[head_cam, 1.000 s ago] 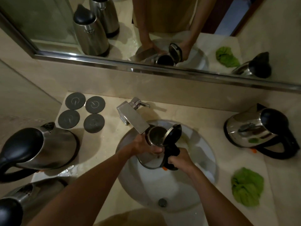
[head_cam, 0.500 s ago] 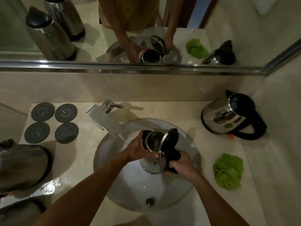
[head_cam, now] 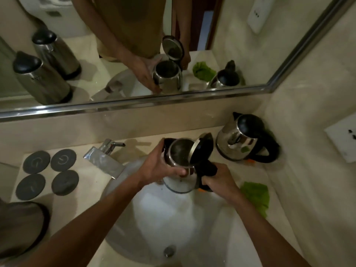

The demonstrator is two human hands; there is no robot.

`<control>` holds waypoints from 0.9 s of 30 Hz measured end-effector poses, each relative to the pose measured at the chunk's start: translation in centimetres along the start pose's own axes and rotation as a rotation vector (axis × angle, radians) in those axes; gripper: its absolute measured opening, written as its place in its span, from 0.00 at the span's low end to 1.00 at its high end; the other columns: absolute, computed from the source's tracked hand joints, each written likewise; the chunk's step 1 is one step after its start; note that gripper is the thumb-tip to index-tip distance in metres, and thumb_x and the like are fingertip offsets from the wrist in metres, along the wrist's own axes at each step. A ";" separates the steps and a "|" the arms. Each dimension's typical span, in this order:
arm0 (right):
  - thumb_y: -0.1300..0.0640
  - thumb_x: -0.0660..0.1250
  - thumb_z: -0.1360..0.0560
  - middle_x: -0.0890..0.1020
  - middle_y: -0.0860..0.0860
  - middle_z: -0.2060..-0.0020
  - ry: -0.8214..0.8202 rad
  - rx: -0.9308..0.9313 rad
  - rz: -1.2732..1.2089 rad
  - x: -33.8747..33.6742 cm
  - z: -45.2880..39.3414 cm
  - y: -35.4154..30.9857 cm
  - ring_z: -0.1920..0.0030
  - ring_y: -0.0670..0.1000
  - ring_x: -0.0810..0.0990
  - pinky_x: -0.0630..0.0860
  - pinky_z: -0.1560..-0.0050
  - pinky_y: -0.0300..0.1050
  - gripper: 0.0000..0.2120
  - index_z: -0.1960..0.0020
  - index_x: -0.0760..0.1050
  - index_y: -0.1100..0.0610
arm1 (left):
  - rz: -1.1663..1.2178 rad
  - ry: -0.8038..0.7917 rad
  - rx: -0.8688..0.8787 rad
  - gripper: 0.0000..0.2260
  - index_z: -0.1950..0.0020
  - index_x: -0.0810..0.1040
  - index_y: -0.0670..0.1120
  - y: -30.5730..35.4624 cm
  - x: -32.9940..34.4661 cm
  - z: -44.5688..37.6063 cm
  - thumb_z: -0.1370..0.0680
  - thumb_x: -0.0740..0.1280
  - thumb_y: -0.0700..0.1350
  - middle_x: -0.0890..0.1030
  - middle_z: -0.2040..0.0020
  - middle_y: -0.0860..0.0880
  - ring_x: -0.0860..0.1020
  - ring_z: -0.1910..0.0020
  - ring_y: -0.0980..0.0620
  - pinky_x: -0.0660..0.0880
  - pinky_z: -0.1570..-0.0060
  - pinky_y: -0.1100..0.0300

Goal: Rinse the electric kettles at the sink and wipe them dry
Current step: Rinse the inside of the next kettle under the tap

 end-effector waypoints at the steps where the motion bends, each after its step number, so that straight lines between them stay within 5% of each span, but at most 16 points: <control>1: 0.72 0.68 0.36 0.75 0.45 0.76 0.013 -0.015 -0.010 -0.7 -0.1 -0.8 0.70 0.49 0.74 0.70 0.68 0.41 0.15 0.71 0.70 0.54 | -0.018 0.008 0.019 0.41 0.36 0.70 0.56 1.0 -0.3 -0.6 0.44 0.83 0.59 0.78 0.40 0.58 0.76 0.39 0.60 0.74 0.40 0.59; 7: 0.72 0.68 0.35 0.74 0.54 0.71 0.060 -0.173 0.009 -4.2 -0.7 -4.3 0.68 0.49 0.72 0.68 0.67 0.43 0.06 0.64 0.71 0.66 | -0.044 0.031 0.135 0.43 0.34 0.70 0.54 5.6 -0.8 -3.4 0.44 0.83 0.62 0.78 0.39 0.56 0.77 0.37 0.57 0.75 0.36 0.49; 18: 0.72 0.69 0.34 0.75 0.49 0.73 0.130 -0.108 0.035 -6.4 -4.9 -3.6 0.67 0.49 0.75 0.70 0.64 0.43 0.14 0.68 0.72 0.55 | -0.012 0.017 0.082 0.44 0.35 0.71 0.53 4.9 0.9 -8.4 0.47 0.84 0.59 0.80 0.40 0.56 0.77 0.39 0.59 0.75 0.36 0.50; 23: 0.72 0.69 0.33 0.75 0.50 0.71 0.138 -0.107 0.041 -6.3 -5.7 -2.9 0.67 0.49 0.74 0.70 0.64 0.42 0.05 0.63 0.75 0.64 | -0.029 0.018 0.099 0.45 0.33 0.70 0.52 4.2 1.3 -9.4 0.45 0.84 0.57 0.79 0.39 0.55 0.77 0.38 0.56 0.75 0.36 0.49; 27: 0.71 0.69 0.33 0.77 0.51 0.69 0.116 -0.078 0.055 -6.9 -6.9 -3.2 0.64 0.50 0.76 0.72 0.62 0.43 0.06 0.62 0.76 0.62 | -0.026 0.015 0.094 0.45 0.32 0.68 0.53 4.2 1.6 -10.1 0.44 0.85 0.54 0.78 0.38 0.57 0.76 0.37 0.59 0.74 0.36 0.57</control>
Point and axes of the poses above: each hand's wrist, its own z-axis away from the middle knuckle, its own x-axis out of the palm, y = z × x, the point moved 7 cm from there along -z, towards the middle knuckle
